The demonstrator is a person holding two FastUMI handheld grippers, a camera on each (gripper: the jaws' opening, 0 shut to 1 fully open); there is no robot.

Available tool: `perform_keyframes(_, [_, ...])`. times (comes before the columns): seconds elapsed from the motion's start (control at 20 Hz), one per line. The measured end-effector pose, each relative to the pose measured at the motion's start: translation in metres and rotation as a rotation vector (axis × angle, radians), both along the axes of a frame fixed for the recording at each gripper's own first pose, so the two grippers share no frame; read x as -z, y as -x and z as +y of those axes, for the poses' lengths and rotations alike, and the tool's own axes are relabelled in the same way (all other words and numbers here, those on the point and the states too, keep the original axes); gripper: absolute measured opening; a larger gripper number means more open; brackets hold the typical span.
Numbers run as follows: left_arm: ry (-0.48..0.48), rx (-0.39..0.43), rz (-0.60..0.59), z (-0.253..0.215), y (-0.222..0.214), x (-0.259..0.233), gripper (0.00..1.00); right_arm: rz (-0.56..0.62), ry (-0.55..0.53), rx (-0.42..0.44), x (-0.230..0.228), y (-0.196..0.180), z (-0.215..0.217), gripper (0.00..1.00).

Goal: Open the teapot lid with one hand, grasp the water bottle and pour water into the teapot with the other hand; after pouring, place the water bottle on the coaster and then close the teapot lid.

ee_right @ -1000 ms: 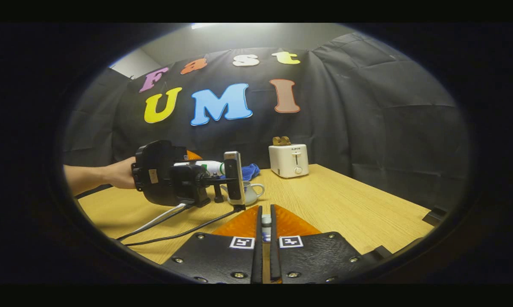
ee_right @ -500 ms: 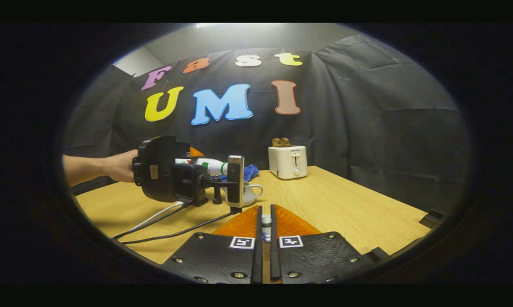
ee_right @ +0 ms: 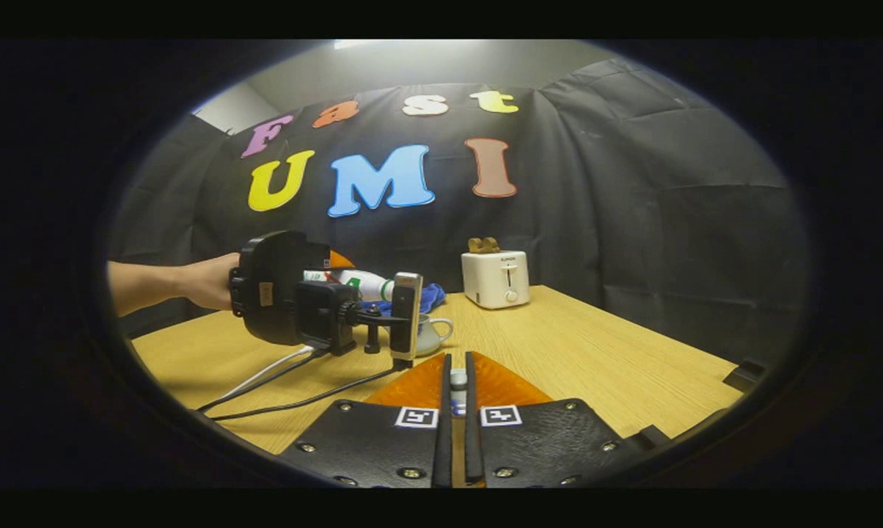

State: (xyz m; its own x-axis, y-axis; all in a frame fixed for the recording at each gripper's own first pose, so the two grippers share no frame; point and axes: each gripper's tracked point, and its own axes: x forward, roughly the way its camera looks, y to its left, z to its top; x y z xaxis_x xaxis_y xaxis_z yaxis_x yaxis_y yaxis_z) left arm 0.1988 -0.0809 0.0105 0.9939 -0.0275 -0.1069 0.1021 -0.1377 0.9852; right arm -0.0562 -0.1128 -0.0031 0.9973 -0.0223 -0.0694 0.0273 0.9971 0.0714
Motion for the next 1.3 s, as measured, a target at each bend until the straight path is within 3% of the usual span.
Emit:
perform_keyframes(0.45, [-0.037, 0.004, -0.007, -0.0006, 0.0005, -0.0015, 0.82, -0.009, 0.003, -0.002, -0.0031, 0.0005, 0.0006, 0.07])
perform_keyframes(0.5, [-0.040, 0.005, -0.007, -0.0007, 0.0003, -0.0026, 0.76, -0.010, 0.003, -0.003, -0.0036, 0.0005, 0.0011, 0.07])
perform_keyframes(1.3, [-0.129, 0.021, -0.019, -0.0034, 0.0012, -0.0057, 0.76, -0.007, 0.014, 0.002, -0.0017, 0.0026, -0.0019, 0.07])
